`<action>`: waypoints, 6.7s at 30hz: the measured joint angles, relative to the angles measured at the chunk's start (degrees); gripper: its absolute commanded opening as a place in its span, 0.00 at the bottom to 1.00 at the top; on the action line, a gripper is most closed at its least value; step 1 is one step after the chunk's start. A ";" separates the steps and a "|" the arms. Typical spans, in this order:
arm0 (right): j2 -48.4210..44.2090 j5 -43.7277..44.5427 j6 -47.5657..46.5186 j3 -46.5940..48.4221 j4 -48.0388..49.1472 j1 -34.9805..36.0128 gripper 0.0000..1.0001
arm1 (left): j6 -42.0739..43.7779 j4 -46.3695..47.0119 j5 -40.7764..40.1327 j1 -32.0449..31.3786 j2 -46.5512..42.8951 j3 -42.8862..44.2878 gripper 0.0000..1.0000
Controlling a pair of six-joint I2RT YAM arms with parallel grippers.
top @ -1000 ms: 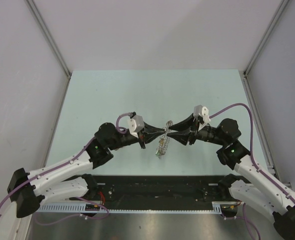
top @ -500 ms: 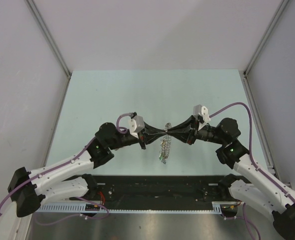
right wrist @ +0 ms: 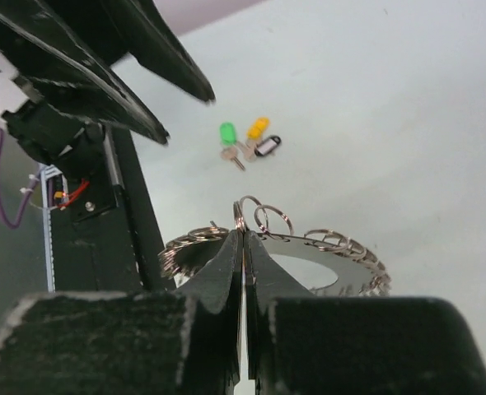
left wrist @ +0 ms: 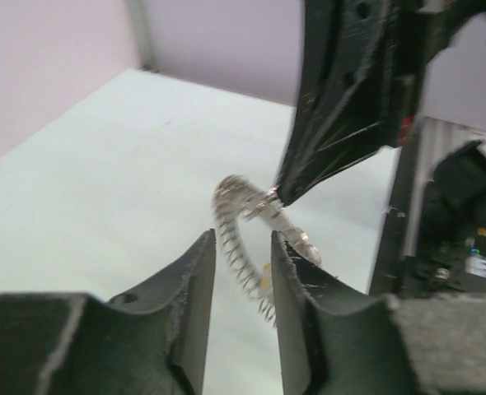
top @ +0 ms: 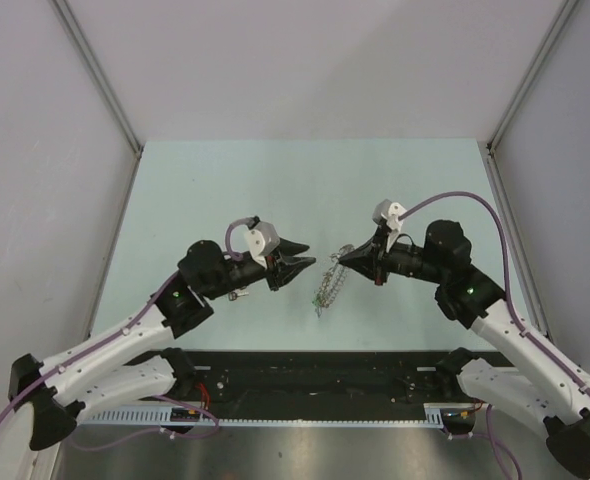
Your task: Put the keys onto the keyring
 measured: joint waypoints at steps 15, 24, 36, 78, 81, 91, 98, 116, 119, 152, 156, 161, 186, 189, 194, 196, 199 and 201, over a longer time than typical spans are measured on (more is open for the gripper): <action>28.61 29.62 -4.11 31.61 -42.42 12.63 0.00 | -3.61 -7.30 -12.28 0.61 -11.10 -8.44 0.56; 35.65 31.52 -4.59 32.28 -48.59 13.99 0.00 | -9.14 -2.49 -13.42 0.61 -10.73 -17.38 0.61; 39.19 31.80 -7.19 32.94 -48.52 15.50 0.00 | -10.62 3.98 -10.10 0.57 -7.76 -18.60 0.61; 15.02 19.87 -16.79 15.10 -33.88 16.57 0.00 | -4.44 21.27 10.58 -2.12 9.84 -17.25 0.34; 14.91 19.45 -17.11 15.10 -33.55 16.68 0.00 | -4.44 21.29 10.62 -2.12 10.58 -17.11 0.33; 14.91 19.02 -17.68 15.10 -33.27 16.94 0.00 | -4.59 22.14 10.64 -2.12 12.92 -16.15 0.38; 14.91 18.97 -18.10 15.10 -33.51 17.49 0.00 | -4.39 22.49 10.51 -2.12 13.79 -15.02 0.44; 14.91 18.80 -19.10 15.10 -33.70 18.08 0.00 | -2.03 19.30 12.20 -2.21 15.63 -11.69 0.25; 14.91 18.80 -19.17 15.10 -33.73 18.10 0.00 | -1.51 18.16 12.94 -2.21 15.98 -11.19 0.20; -5.33 15.74 1.62 -8.39 -0.94 11.08 0.34 | -19.87 39.41 -0.11 -2.40 13.07 -22.93 0.00; -5.40 14.45 6.25 -13.73 7.50 10.99 0.34 | -22.25 44.81 -0.61 -2.43 13.27 -23.52 0.00; -5.81 14.03 10.05 -17.00 15.72 10.19 0.34 | -23.89 48.83 -0.55 -2.43 14.01 -23.52 0.00; -3.98 10.32 14.99 -19.43 28.04 8.87 0.28 | -25.40 51.47 0.33 -2.40 14.67 -23.52 0.01; -3.98 10.49 15.02 -19.61 28.39 8.76 0.27 | -25.55 51.52 0.33 -2.40 14.67 -23.52 0.00; -3.06 9.81 15.15 -19.63 29.29 8.35 0.22 | -25.59 52.22 0.55 -2.40 14.67 -23.52 0.00; -2.36 9.14 15.32 -19.63 30.14 8.28 0.20 | -25.59 52.52 0.59 -2.29 14.78 -23.56 0.00; -1.86 8.04 15.37 -19.63 30.67 8.13 0.20 | -25.62 52.96 0.83 -2.19 14.99 -23.76 0.00; -1.49 6.54 15.37 -19.63 31.12 7.63 0.20 | -25.62 53.22 1.29 -2.12 15.12 -23.78 0.00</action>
